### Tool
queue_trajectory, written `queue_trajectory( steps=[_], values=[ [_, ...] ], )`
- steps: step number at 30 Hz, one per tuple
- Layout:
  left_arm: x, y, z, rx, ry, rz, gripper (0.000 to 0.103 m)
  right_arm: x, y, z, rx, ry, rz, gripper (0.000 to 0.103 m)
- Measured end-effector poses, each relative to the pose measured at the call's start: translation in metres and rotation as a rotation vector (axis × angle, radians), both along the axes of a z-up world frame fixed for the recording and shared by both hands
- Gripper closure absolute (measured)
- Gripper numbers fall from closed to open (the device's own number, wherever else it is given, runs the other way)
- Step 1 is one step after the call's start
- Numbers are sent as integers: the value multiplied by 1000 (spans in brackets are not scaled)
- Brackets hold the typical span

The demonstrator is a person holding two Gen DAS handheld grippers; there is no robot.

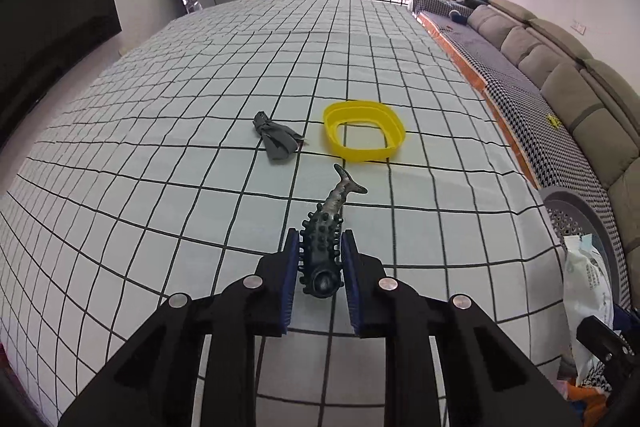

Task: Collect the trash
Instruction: 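Carry the packet and fish toy over the grey basket with both tools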

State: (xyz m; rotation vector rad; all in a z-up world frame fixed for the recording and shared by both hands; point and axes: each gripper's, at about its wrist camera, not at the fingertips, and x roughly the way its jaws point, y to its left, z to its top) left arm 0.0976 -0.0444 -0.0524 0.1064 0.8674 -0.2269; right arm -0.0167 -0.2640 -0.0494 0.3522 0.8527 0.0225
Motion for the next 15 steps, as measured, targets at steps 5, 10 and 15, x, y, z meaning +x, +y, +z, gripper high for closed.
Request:
queue_trajectory(
  steps=[5,10,15],
  values=[
    [-32,-22,17,-22,-42,-61,81,-19,-10,4,-16,-13,-40,47],
    [-64,-56,27,-39,-63,-146,81,-48,-30,9,-39,-37,-104,47],
    [-91,-97,30,-66,-52,-242,81,-80,-61,11,-53,-53,-189,47]
  ],
)
